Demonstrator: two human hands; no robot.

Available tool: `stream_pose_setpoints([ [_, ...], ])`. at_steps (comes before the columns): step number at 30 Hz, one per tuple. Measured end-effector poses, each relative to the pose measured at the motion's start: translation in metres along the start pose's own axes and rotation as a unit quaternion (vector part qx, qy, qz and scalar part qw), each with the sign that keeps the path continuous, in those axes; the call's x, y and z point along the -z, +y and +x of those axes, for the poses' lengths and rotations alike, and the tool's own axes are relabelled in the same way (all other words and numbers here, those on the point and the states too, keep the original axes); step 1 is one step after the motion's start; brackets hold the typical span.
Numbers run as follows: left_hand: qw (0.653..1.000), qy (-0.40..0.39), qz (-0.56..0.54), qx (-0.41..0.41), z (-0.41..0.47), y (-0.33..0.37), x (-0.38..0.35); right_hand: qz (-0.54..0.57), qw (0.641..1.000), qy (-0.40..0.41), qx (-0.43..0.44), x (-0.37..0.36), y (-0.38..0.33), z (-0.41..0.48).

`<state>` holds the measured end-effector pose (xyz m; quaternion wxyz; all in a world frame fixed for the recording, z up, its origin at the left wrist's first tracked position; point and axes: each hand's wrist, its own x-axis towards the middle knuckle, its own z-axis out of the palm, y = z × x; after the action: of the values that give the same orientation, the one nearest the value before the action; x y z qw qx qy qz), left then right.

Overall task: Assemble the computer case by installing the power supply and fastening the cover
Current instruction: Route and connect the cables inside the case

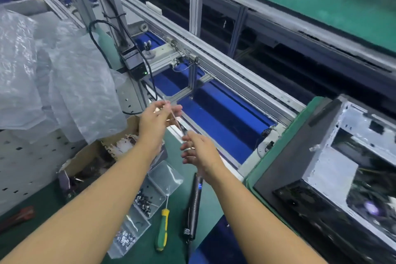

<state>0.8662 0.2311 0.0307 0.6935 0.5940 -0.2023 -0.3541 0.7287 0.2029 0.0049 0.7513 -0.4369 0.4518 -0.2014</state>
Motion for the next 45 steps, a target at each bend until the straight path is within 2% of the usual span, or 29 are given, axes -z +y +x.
stream_pose_setpoints([
  [3,0.988,-0.014,-0.153,0.026,-0.021,0.02,-0.056,0.098,0.993,0.007,0.061,0.033,-0.022,-0.021],
  [7,0.967,-0.063,-0.239,0.064,-0.053,0.027,-0.138,0.237,0.954,0.08,0.164,0.092,-0.055,-0.059],
  [11,0.963,-0.124,-0.226,0.076,-0.091,0.015,-0.226,0.26,0.911,0.166,0.275,0.168,-0.084,-0.1],
  [14,0.96,-0.169,-0.21,0.081,-0.124,0.002,-0.287,0.266,0.887,0.211,0.312,0.231,-0.093,-0.135],
  [19,0.951,-0.25,-0.162,0.08,-0.184,-0.023,-0.369,0.324,0.842,0.283,0.325,0.328,-0.083,-0.193],
  [26,0.932,-0.319,-0.14,0.105,-0.255,-0.06,-0.442,0.403,0.799,0.301,0.329,0.414,-0.052,-0.247],
  [28,0.929,-0.323,-0.133,0.121,-0.268,-0.069,-0.453,0.406,0.797,0.296,0.335,0.428,-0.044,-0.255],
  [32,0.922,-0.334,-0.108,0.162,-0.281,-0.093,-0.464,0.344,0.819,0.304,0.345,0.437,-0.028,-0.255],
  [34,0.916,-0.352,-0.08,0.178,-0.281,-0.109,-0.466,0.264,0.83,0.357,0.337,0.439,-0.017,-0.255],
  [36,0.905,-0.392,-0.005,0.163,-0.277,-0.126,-0.467,0.169,0.824,0.451,0.297,0.444,-0.006,-0.257],
  [38,0.898,-0.408,0.115,0.12,-0.27,-0.144,-0.47,0.116,0.789,0.544,0.262,0.453,0.0,-0.264],
  [41,0.885,-0.37,0.27,0.082,-0.252,-0.168,-0.473,0.071,0.754,0.602,0.254,0.465,-0.003,-0.274],
  [45,0.791,-0.421,0.443,0.016,-0.246,-0.183,-0.481,-0.017,0.75,0.623,0.222,0.467,-0.003,-0.278],
])
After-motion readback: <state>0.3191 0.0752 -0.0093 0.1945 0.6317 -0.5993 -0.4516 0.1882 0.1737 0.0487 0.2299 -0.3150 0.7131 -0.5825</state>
